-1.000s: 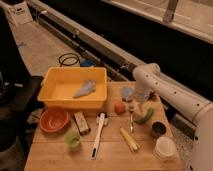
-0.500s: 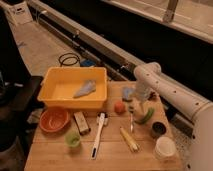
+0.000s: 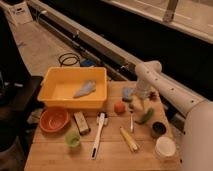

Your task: Place fork in red bowl

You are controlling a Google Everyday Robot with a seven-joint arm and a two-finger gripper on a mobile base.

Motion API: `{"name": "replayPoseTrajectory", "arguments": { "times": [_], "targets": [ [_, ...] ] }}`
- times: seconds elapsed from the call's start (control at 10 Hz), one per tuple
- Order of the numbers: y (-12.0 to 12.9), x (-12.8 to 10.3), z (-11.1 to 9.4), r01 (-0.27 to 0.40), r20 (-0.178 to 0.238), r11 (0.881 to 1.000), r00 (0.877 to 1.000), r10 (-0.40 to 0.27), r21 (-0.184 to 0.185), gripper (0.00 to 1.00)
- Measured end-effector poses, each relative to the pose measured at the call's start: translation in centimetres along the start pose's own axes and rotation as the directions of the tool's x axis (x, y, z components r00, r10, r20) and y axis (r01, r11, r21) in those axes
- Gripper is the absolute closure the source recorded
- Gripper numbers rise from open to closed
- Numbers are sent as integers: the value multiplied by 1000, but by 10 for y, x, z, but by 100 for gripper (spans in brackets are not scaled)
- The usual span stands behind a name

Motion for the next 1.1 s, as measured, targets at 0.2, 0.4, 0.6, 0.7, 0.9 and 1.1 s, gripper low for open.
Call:
{"name": "replayPoseTrajectory", "arguments": {
  "times": [0.2, 0.4, 0.6, 0.7, 0.9, 1.1],
  "targets": [
    [3, -7, 5, 65, 27, 998, 998, -65, 9, 20],
    [4, -14, 11, 137, 44, 990, 990, -138, 22, 20],
    [2, -17, 16, 190, 47, 981, 980, -191, 27, 20],
    [0, -13, 19, 213, 44, 977, 976, -215, 29, 20],
    [-6, -5, 24, 247, 38, 969, 968, -247, 18, 20],
    [-7, 4, 32, 252, 46, 968, 967, -251, -3, 20]
  ]
}}
